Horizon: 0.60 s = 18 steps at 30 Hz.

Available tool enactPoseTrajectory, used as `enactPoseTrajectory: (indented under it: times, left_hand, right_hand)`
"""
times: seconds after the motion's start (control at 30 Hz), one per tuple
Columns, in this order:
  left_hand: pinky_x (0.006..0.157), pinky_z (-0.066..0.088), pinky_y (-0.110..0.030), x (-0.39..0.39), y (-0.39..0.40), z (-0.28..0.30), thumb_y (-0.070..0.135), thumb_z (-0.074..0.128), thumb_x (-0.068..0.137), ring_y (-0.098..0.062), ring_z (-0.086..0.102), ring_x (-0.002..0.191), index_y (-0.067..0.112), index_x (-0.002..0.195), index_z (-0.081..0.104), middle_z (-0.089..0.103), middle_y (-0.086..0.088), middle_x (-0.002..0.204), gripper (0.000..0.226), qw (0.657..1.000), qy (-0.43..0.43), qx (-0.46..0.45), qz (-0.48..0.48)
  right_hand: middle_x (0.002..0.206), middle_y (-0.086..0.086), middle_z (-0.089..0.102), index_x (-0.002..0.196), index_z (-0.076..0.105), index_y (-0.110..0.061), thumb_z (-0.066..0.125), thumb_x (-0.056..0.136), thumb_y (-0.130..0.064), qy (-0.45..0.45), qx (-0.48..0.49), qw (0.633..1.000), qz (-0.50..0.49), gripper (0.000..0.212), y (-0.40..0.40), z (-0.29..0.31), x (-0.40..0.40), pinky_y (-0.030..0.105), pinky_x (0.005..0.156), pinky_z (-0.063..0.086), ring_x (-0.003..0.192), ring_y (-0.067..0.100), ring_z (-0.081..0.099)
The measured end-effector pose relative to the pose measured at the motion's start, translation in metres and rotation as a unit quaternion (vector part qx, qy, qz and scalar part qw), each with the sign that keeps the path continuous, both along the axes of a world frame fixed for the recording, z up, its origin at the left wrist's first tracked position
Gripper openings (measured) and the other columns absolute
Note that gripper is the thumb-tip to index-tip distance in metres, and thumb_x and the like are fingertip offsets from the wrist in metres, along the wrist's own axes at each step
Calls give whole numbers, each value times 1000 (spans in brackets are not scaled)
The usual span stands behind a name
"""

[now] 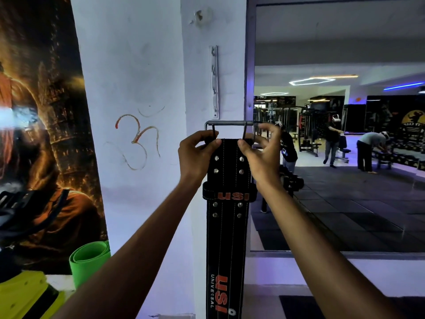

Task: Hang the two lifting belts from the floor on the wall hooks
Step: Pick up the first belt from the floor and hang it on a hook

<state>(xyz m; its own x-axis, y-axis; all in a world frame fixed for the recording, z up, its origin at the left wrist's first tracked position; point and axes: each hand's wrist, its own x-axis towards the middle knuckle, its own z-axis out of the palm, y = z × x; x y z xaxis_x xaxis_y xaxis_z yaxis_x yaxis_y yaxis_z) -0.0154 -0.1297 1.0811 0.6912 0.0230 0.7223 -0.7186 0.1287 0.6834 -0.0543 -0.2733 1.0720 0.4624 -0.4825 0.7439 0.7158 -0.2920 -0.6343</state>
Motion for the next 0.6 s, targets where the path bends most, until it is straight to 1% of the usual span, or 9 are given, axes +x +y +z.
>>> enactPoseTrajectory:
  times: [0.07, 0.17, 0.27, 0.33, 0.4, 0.43, 0.5, 0.57, 0.6]
  left_hand:
    - [82, 60, -25, 5, -3, 2, 4, 77, 82, -5, 73, 86, 6, 108, 75, 76, 0, 100, 26, 1000, 2, 6, -12]
    - [91, 60, -36, 16, -8, 3, 5, 79, 81, -15, 75, 95, 7, 116, 73, 77, -3, 111, 35, 1000, 17, 7, -24]
    - [92, 60, -35, 27, -13, 2, 2, 77, 82, -9, 74, 93, 9, 124, 70, 75, 0, 118, 43, 999, 29, -10, -28]
    - [88, 61, -31, 40, -17, 0, 0, 75, 83, -3, 73, 86, 13, 128, 68, 76, 10, 109, 47, 999, 32, -20, -32]
    - [84, 61, -28, 56, -20, -4, 0, 75, 83, -3, 73, 83, 14, 130, 65, 76, 17, 103, 51, 999, 34, -18, -32]
    - [83, 60, -28, 66, -20, -7, 0, 75, 83, -3, 73, 84, 13, 131, 65, 76, 15, 105, 51, 999, 33, -15, -32]
    - [83, 60, -28, 86, -20, -16, -1, 75, 83, -6, 73, 85, 10, 133, 63, 76, 8, 110, 52, 999, 29, -13, -33]
    - [86, 60, -27, 112, -22, -24, -2, 75, 83, -7, 74, 89, 11, 134, 63, 74, 8, 111, 53, 999, 27, -20, -35]
    - [87, 60, -28, 127, -24, -27, -2, 75, 83, -8, 74, 93, 12, 133, 63, 74, 8, 112, 54, 999, 26, -25, -36]
  right_hand:
    - [103, 2, 65, 117, 41, -18, 73, 81, -3, -26, -14, 999, -19, 50, -5, -2, 2, 20, 70, 56, 91, -2, 66]
    - [100, -4, 65, 110, 58, -7, 71, 84, -6, -17, -66, 997, -29, 29, -14, -1, 12, 14, 73, 50, 89, -9, 63]
    - [95, -8, 65, 117, 63, -3, 68, 87, -2, -7, -67, 998, 8, 30, -21, -1, 30, 2, 64, 46, 77, -18, 63]
    - [96, -6, 65, 120, 63, -4, 68, 87, -2, -4, -62, 998, 28, 33, -25, -2, 47, -1, 60, 45, 73, -21, 62]
    - [98, 1, 68, 116, 65, -7, 70, 85, -3, 0, -51, 998, 39, 31, -30, -3, 66, 1, 64, 46, 77, -17, 63]
    - [98, 3, 70, 113, 67, -10, 71, 84, -4, 3, -48, 998, 45, 29, -33, -5, 78, 3, 69, 47, 81, -14, 64]
    - [96, -2, 71, 107, 67, -17, 72, 84, -6, 12, -49, 997, 51, 27, -37, -10, 102, 7, 75, 49, 85, -10, 65]
    - [93, -9, 70, 104, 67, -17, 72, 84, -5, 10, -58, 997, 47, 24, -40, -15, 125, 9, 77, 51, 85, -11, 65]
    - [92, -8, 70, 102, 68, -15, 72, 84, -6, 8, -60, 997, 43, 21, -41, -18, 138, 12, 79, 52, 85, -9, 65]
